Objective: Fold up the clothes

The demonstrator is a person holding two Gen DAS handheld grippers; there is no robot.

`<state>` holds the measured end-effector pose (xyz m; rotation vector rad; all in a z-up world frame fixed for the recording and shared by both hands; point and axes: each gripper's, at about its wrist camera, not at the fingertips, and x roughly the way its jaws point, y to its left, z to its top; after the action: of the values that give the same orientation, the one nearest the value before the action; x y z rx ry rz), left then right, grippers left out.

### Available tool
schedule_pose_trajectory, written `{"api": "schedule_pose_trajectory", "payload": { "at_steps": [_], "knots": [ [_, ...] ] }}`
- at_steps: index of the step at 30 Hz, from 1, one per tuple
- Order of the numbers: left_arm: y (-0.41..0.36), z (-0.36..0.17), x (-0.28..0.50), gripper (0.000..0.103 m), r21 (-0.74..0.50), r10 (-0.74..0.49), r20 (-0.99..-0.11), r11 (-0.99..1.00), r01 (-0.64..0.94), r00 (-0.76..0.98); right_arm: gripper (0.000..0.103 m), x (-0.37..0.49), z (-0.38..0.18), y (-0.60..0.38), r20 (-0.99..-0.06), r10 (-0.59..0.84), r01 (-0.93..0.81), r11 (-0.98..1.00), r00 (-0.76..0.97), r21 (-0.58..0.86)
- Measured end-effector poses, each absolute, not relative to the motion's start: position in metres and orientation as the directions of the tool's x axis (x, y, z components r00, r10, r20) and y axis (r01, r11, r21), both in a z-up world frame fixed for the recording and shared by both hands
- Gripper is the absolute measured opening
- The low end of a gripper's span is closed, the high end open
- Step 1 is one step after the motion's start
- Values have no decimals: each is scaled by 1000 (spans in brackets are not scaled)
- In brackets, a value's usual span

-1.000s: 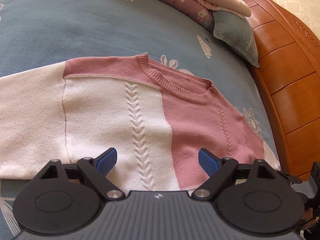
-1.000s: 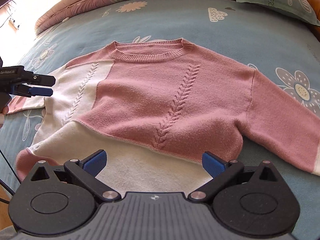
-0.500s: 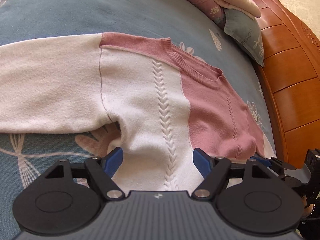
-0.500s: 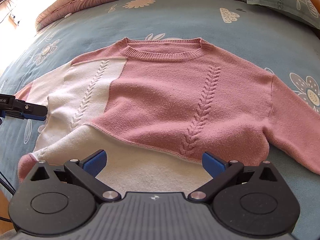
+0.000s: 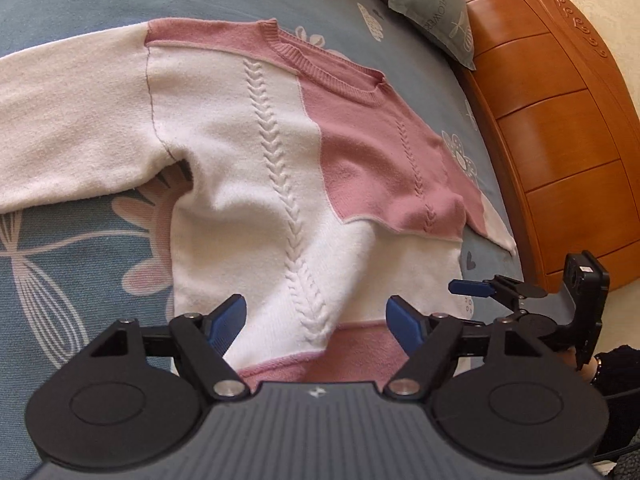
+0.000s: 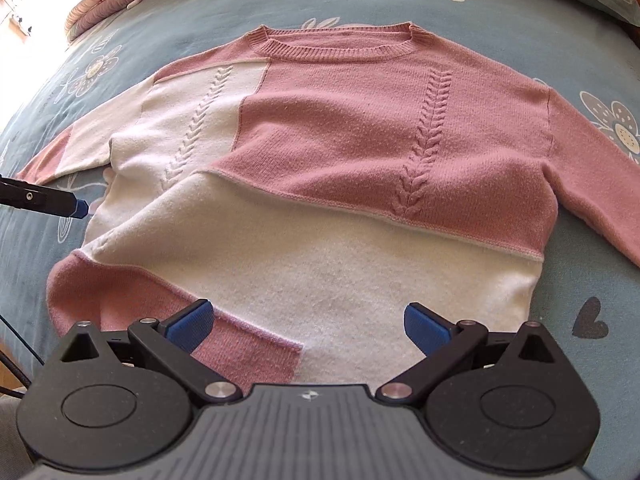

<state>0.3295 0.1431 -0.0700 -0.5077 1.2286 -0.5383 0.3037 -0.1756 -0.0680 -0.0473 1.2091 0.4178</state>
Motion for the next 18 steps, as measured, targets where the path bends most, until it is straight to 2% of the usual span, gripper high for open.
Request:
{"api": "schedule_pose_trajectory", "payload": {
  "at_steps": [2, 5, 13, 18],
  "knots": [
    [138, -79, 325, 77, -625, -633, -746, 773, 113, 206, 103, 296, -82, -168, -925, 267, -336, 927, 269, 170],
    [135, -96, 316, 77, -566, -570, -800, 821, 79, 188, 103, 287, -99, -160, -936, 244, -341, 928, 253, 149],
    [140, -106, 298, 84, -618, -585, -746, 786, -4, 318, 103, 267, -106, -166, -911, 288, -515, 851, 295, 102],
    [130, -102, 295, 84, -572, -552, -769, 820, 39, 323, 103, 258, -107, -166, -889, 284, -502, 862, 360, 72]
  ]
}}
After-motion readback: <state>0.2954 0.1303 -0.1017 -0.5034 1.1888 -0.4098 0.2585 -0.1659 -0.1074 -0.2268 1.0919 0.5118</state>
